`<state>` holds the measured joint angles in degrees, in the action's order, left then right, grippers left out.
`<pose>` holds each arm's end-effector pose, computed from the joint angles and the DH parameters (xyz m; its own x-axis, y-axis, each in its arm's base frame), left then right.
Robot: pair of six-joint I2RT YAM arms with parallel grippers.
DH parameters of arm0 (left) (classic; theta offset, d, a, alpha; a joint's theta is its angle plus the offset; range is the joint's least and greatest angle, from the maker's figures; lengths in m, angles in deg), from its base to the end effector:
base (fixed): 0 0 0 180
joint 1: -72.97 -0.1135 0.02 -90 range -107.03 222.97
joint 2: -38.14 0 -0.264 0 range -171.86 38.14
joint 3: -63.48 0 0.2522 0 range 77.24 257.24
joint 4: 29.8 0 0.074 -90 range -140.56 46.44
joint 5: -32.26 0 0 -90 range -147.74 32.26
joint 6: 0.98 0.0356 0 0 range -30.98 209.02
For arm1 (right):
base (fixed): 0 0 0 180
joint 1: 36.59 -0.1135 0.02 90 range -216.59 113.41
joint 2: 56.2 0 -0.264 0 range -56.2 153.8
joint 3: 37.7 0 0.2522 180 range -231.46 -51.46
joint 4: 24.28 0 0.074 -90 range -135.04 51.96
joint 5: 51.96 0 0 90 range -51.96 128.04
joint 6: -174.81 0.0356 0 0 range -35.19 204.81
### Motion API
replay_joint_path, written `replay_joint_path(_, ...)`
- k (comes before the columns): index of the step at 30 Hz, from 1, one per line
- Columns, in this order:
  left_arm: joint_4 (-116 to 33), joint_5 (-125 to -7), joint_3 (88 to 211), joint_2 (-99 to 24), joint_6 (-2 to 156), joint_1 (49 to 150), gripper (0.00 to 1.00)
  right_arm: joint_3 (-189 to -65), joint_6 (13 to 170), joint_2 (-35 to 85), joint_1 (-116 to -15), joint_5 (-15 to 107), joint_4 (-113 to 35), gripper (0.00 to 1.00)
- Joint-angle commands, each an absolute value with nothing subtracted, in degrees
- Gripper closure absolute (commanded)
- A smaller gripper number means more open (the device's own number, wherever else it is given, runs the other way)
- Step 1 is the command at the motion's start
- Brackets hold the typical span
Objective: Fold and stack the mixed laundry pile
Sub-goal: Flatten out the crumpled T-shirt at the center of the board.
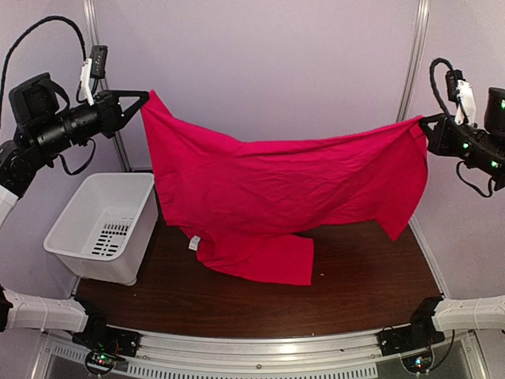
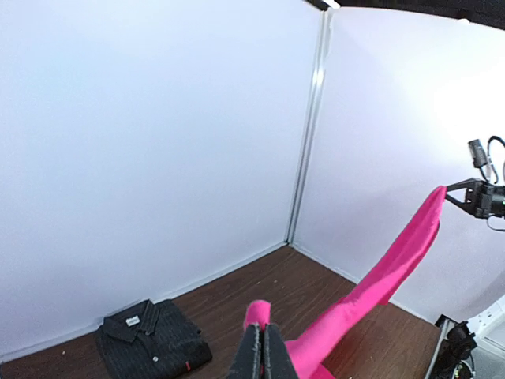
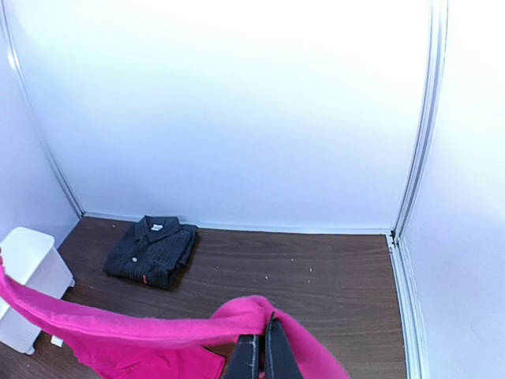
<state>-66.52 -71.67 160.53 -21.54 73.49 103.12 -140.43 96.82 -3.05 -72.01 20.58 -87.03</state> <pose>0.1649 -0.1057 0.4957 -0.1768 -0.1978 -0.9642 0.6729 0.6906 -0.2651 0.1124 0.0668 0.4922 -0.2471 0.0678 -0.9666 -0.2693 0.9535 0.1357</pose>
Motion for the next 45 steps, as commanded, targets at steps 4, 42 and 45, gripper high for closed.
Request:
replay_joint_path(4, -63.6, -83.8, 166.4, -22.6, 72.6, 103.8, 1.00, -146.0, 93.4, -1.0, -71.8, 24.7, -87.8, 1.00)
replay_joint_path(42, -16.0, -76.9, 153.1, -49.3, 65.1, 88.7, 1.00, -137.4, 93.7, 29.0, -40.2, 67.5, -42.2, 1.00)
replay_joint_path(45, -14.5, -76.4, 139.2, -46.4, 64.1, 88.7, 1.00, -123.0, 93.7, 25.9, -41.4, 66.6, -38.7, 1.00)
